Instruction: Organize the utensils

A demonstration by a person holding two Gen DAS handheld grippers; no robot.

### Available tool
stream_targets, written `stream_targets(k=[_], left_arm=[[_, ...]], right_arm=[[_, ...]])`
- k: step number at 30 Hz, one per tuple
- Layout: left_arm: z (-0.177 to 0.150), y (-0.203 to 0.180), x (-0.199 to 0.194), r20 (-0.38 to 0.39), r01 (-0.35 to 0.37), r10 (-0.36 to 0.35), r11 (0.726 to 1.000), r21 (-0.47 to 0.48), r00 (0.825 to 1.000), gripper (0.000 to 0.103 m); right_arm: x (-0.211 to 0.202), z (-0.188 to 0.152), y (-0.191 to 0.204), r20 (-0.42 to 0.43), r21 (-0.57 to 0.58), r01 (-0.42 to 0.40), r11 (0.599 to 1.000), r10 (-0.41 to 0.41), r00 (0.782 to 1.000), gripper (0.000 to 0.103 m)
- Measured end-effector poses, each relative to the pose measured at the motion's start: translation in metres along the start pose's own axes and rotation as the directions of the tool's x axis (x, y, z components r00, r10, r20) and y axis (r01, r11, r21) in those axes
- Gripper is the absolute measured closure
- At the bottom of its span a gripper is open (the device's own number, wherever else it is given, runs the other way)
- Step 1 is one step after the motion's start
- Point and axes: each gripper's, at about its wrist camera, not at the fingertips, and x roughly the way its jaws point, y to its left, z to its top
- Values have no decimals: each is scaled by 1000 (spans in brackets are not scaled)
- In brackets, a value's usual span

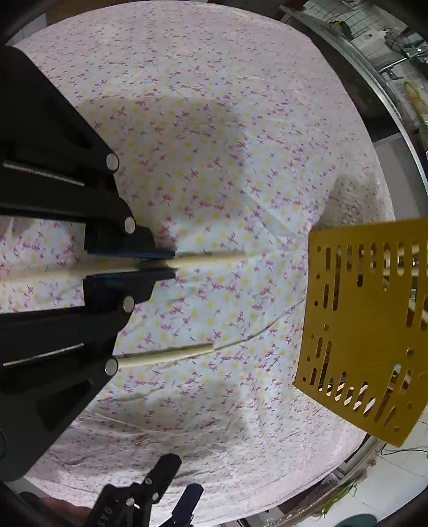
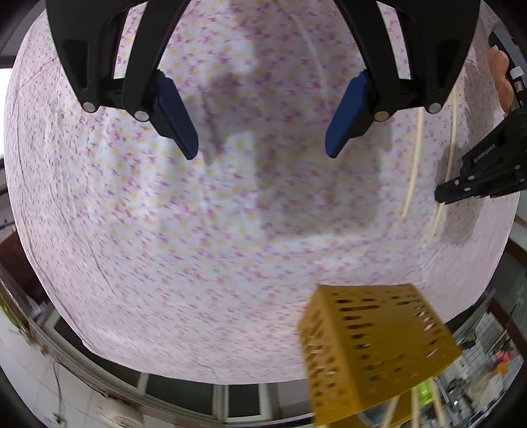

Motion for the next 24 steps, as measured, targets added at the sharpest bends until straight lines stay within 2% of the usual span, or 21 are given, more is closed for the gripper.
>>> stream_targets(k=[9,12,15,17,18,20,22,24], left_arm=[[-17,75,-10,7,8,-7,996,-89,1000,98],[-26,97,-10,4,10,-10,994,-108,1000,98],[-34,116,-14,6,7,-6,993,-116,1000,98],[-37,128,-13,5,11,-10,992,-125,1000,98],[-39,134,-14,4,15,-14,992,-125,1000,98],[-40,141,-12,3,33,-33,992,-121,999,98],[-42,145,-12,3,33,-33,993,-109,999,98],[-41,145,-10,2,19,-19,996,-89,1000,97]], right_arm=[[-2,8,58,-8,-53,12,999,-13,1000,25],[5,11,75,-35,-41,-39,998,37,999,25],[13,12,90,-66,-41,-53,998,50,997,26],[19,13,96,-79,-34,-35,999,32,996,37],[20,14,98,-85,-34,-34,999,31,996,48],[24,14,102,-99,-36,-44,998,40,994,54],[24,15,108,-102,-46,-38,998,34,994,67],[24,15,115,-116,-59,-39,998,32,993,75]])
